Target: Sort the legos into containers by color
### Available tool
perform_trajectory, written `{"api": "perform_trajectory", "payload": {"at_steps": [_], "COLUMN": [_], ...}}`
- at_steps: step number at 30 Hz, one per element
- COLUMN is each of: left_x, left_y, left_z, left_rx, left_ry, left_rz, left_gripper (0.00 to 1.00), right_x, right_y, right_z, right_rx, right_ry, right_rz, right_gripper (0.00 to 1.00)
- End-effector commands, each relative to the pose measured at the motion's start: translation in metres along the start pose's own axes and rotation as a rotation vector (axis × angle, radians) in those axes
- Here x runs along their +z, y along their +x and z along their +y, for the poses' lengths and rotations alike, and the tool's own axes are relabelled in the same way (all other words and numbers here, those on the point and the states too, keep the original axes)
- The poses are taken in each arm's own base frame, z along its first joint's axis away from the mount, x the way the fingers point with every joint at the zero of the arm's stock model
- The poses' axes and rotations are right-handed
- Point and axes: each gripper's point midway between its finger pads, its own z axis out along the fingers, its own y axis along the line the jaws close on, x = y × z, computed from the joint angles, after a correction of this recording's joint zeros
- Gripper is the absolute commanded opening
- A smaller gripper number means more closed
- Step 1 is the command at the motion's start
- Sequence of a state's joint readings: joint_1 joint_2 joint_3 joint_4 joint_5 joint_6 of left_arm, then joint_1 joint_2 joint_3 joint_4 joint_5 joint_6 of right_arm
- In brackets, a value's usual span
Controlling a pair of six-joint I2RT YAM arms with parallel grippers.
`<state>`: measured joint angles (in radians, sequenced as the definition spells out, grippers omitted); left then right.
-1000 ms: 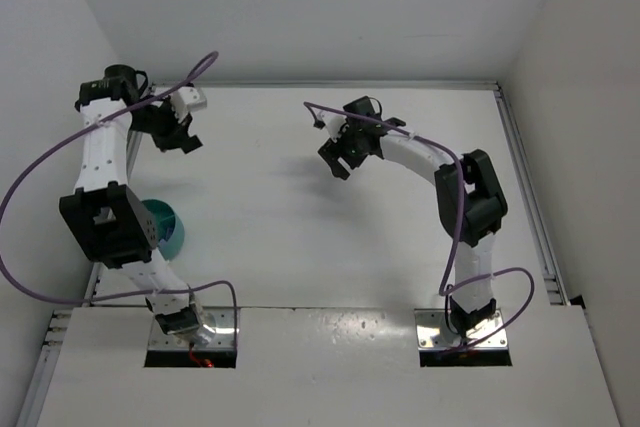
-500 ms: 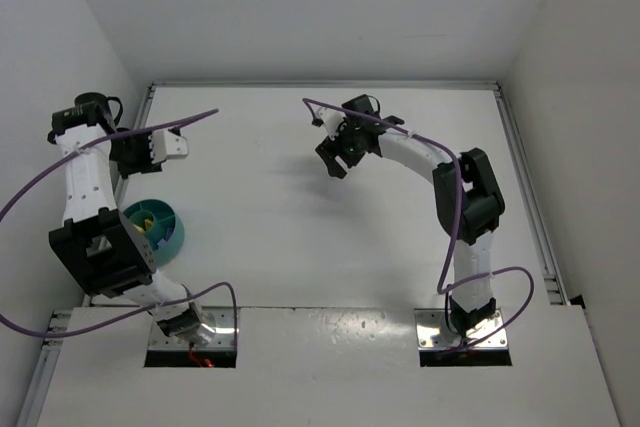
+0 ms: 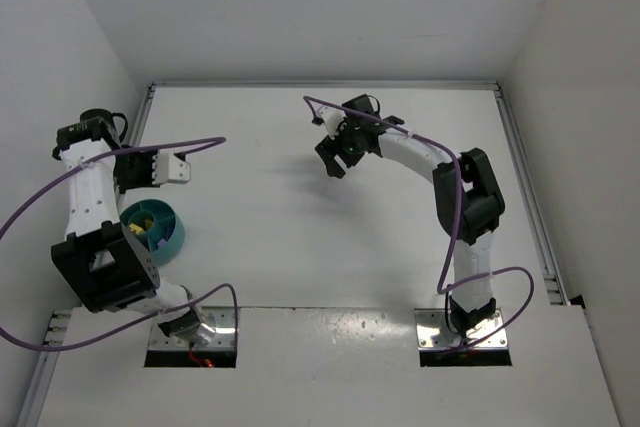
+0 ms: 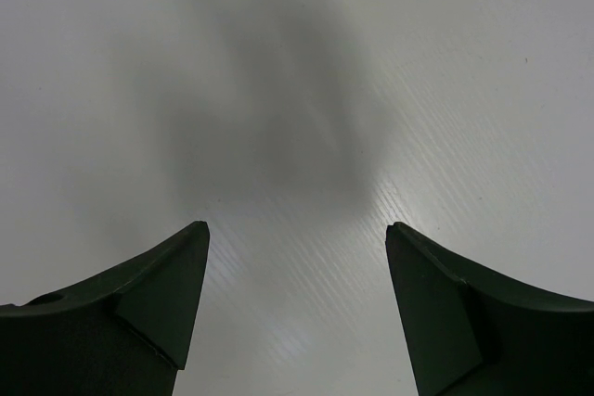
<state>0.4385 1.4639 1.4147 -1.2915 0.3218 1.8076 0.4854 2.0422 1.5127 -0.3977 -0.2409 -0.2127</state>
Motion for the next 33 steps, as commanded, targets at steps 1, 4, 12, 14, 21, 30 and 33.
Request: {"api": "perform_trajectory", "payload": {"at_steps": [1, 4, 12, 14, 21, 30, 33], "left_x": [-0.007, -0.004, 0.001, 0.001, 0.011, 0.021, 0.023], "left_y": [-0.002, -0.001, 0.006, 0.007, 0.015, 0.018, 0.019], "left_z": [-0.01, -0.017, -0.034, -0.035, -0.041, -0.041, -0.042], "left_rx": [0.056, 0.051, 0.042, 0.042, 0.03, 0.014, 0.013], "left_ry": [-0.007, 0.009, 0.057, 0.06, 0.114, 0.163, 0.179], "left_rz": [0.009, 0.014, 0.055, 0.063, 0.076, 0.086, 0.1], "left_gripper": [0.0, 0.0, 0.0, 0.0, 0.0, 0.06, 0.11], "right_x": [-0.001, -0.001, 0.006, 0.006, 0.008, 0.009, 0.012], "right_y": [-0.009, -0.009, -0.014, -0.014, -0.015, -0.016, -0.013], "right_z": [-0.002, -0.002, 0.0, 0.0, -0.001, 0.003, 0.004], "right_rx": [0.013, 0.013, 0.014, 0.014, 0.014, 0.007, 0.009], "right_ry": [-0.006, -0.006, -0.01, -0.01, -0.01, -0.016, -0.019], "right_rz": [-0.04, -0.04, -0.044, -0.044, -0.044, -0.044, -0.036], "right_gripper": [0.77, 0.77, 0.77, 0.77, 0.77, 0.77, 0.77]}}
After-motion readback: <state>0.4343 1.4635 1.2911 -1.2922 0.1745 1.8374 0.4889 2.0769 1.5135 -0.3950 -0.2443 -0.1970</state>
